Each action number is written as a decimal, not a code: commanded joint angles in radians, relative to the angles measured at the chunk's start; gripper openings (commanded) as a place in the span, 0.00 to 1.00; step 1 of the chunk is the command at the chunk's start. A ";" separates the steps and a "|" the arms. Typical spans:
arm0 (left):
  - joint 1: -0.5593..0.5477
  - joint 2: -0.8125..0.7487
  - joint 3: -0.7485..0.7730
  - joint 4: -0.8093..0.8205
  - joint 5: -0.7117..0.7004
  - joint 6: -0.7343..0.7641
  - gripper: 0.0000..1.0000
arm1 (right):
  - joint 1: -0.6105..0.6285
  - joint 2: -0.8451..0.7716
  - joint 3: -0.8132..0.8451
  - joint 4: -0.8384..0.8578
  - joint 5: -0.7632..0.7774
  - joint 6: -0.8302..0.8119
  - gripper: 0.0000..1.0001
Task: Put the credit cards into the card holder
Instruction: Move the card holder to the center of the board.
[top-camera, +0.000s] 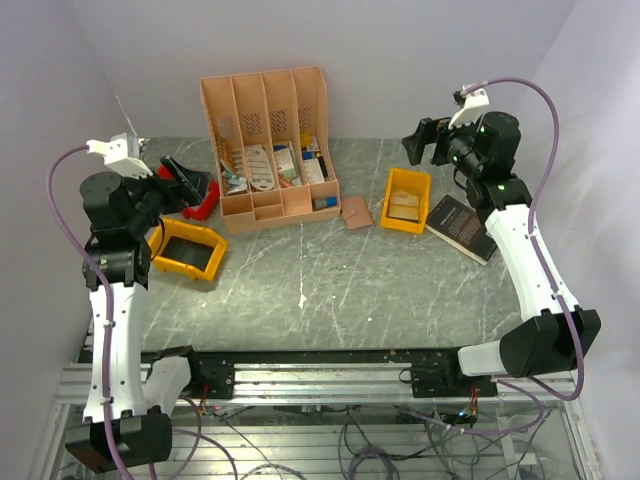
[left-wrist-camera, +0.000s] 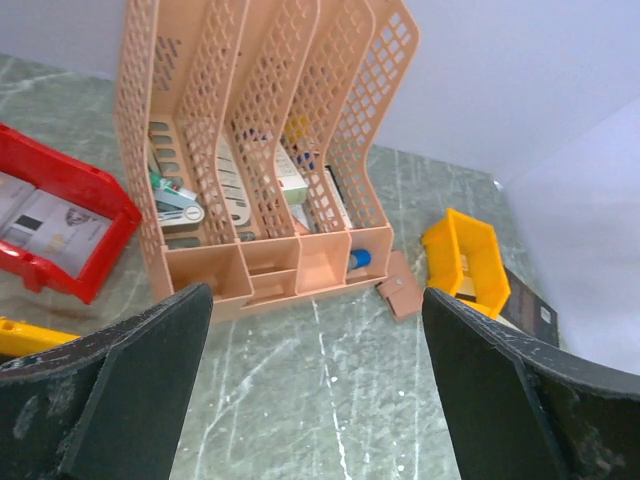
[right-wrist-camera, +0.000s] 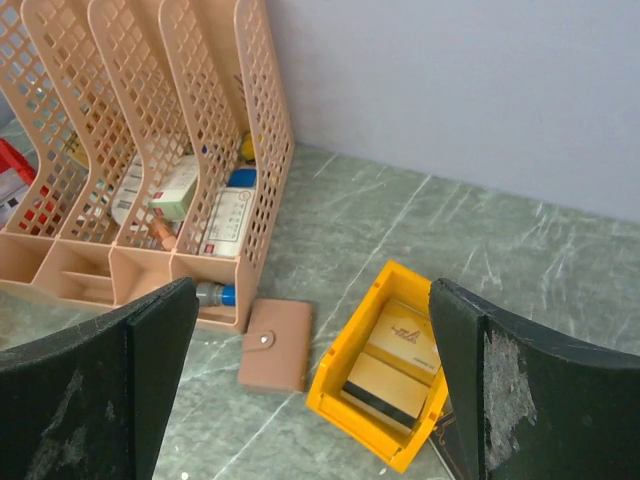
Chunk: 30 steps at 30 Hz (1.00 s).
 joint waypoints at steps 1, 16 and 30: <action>0.004 0.010 -0.014 0.069 0.101 -0.056 0.99 | -0.008 -0.033 -0.012 -0.016 -0.015 0.036 1.00; -0.244 0.017 -0.181 0.158 0.098 -0.080 0.99 | -0.009 -0.042 -0.188 -0.001 -0.505 -0.233 1.00; -0.344 0.019 -0.411 0.364 0.028 -0.279 0.98 | -0.097 -0.053 -0.365 0.135 -0.575 -0.196 0.99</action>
